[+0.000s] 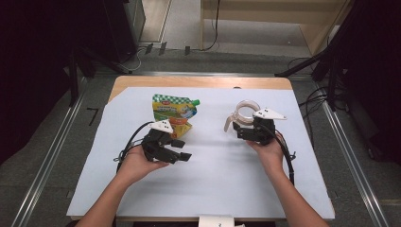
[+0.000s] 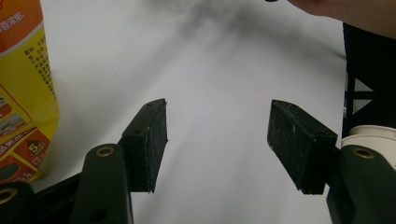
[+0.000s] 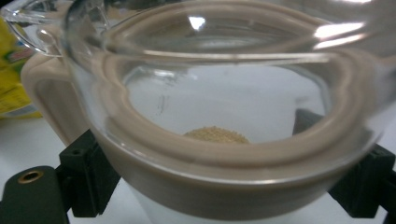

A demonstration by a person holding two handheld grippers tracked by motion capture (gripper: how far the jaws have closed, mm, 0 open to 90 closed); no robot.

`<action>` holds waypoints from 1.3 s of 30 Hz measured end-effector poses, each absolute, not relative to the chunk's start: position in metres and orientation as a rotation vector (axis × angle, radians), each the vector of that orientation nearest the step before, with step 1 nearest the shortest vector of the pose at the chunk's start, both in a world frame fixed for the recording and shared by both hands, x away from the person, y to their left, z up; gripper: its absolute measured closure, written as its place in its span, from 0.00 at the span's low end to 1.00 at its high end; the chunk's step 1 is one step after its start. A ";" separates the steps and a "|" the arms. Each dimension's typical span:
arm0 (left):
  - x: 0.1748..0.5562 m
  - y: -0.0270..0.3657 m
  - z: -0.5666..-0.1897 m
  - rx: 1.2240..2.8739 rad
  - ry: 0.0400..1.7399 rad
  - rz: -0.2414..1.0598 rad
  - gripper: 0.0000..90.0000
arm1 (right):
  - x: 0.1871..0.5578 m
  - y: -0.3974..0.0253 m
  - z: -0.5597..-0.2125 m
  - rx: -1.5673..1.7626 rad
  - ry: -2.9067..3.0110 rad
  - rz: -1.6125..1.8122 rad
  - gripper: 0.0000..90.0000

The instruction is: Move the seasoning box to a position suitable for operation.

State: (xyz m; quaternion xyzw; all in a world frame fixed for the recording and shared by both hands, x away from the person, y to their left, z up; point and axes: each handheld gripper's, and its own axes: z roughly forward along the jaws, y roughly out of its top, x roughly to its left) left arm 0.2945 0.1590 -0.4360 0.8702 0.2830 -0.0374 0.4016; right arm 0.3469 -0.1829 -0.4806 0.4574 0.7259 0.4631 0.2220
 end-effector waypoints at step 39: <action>0.294 0.159 -0.435 2.187 0.711 -0.081 0.53 | 0.270 -0.099 -0.504 0.944 2.350 1.314 0.13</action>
